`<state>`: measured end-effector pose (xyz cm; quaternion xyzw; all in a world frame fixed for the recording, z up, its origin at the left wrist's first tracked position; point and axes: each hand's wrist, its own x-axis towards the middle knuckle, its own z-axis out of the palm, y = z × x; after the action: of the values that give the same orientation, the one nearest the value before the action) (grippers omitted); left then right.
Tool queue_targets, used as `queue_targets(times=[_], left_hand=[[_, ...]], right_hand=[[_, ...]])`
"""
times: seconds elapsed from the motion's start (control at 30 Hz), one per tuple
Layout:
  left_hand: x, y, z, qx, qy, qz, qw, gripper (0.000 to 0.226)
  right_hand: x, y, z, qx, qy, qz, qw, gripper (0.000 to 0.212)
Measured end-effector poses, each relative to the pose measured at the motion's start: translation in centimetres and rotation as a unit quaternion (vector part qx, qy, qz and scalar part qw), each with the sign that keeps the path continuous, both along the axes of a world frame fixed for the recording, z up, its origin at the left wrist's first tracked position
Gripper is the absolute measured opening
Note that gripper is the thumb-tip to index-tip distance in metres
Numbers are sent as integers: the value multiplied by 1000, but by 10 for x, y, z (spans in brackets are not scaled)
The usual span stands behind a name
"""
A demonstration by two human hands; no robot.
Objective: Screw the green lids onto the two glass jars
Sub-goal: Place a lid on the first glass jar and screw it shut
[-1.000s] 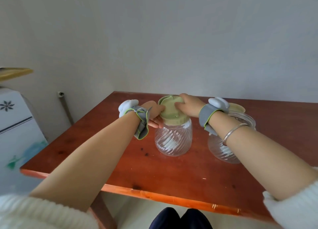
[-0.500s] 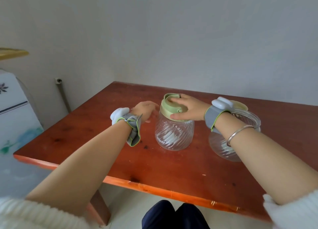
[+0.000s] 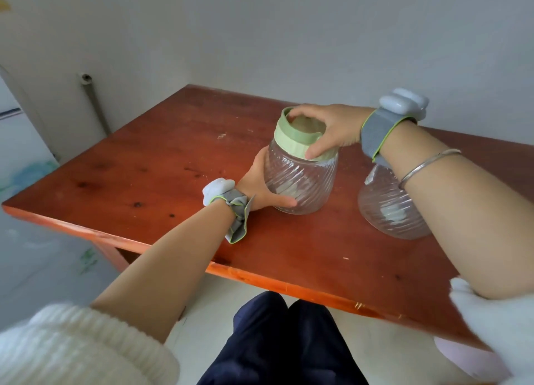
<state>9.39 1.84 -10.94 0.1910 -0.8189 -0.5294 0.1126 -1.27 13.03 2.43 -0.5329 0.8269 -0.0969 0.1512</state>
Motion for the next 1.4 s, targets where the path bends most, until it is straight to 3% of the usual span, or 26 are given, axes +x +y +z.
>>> queue_targets(times=[0.53,0.77,0.9,1.03,1.27,1.33,1.4], left_hand=[[-1,-1,3,11,-31,16,999,118],[-2,-2,3,18,-28,17,999,119],[-2,-2,1,24,-21,17,999,119],[-3,-3,1,28,-20,16,999,119],[-2,-3,0,24,-22,14,999,120],[-1,-2,0,26,-23,12,999,119],[-3,-3,1,25,-21,12,999,118]], right_hand=[[-4,-11,16,104,16,30,994,76],[-7,-7,9,43,-21,5,999,67],[2,-6,-3,10,75,-51,996,69],[24,-10,-6,108,199,-120,967,80],[26,2,22,152,207,-87,963,64],[21,6,27,125,190,-85,970,67],[13,4,31,45,243,-64,967,68]])
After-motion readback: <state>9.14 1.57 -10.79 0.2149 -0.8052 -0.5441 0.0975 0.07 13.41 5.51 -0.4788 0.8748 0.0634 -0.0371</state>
